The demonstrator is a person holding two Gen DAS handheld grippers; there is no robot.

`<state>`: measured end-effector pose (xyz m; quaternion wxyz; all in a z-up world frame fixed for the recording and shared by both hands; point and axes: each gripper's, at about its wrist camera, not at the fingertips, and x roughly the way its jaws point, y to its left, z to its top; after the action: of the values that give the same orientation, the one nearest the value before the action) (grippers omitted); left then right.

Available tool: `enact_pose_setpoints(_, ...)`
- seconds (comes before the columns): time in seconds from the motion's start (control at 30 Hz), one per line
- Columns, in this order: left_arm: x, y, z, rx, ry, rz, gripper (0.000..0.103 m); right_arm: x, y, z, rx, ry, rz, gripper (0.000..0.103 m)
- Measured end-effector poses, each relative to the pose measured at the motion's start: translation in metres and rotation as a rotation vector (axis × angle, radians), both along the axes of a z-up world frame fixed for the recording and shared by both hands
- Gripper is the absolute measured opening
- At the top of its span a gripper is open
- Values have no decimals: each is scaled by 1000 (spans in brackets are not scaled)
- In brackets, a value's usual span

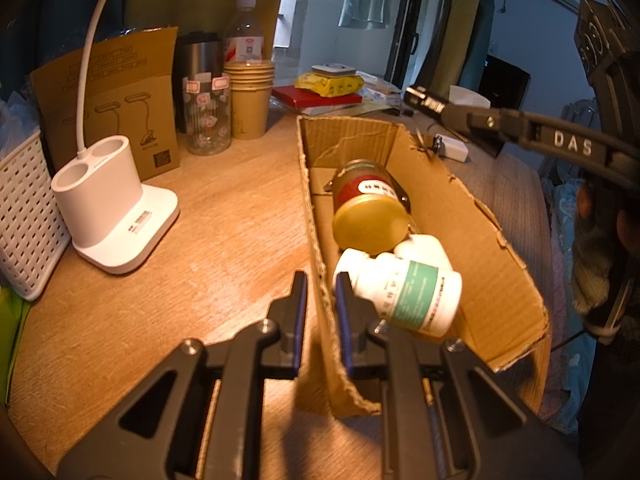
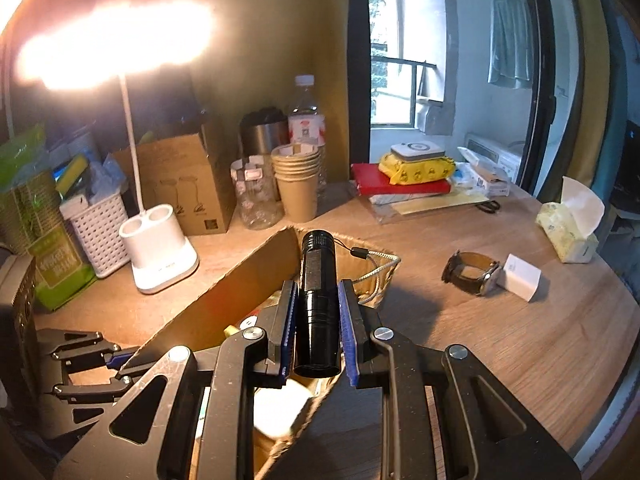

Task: Organize rigid objects
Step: 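Lift the flashlight and carry it over the box with the right gripper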

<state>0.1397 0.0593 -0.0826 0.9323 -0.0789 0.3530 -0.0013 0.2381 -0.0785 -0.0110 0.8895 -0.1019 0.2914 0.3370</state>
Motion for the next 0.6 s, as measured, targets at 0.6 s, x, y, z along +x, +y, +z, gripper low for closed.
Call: enact_pose_setpoints(0.6,0,0,0,0,0,0,15,-5,19,-43,-131,17,-25,22)
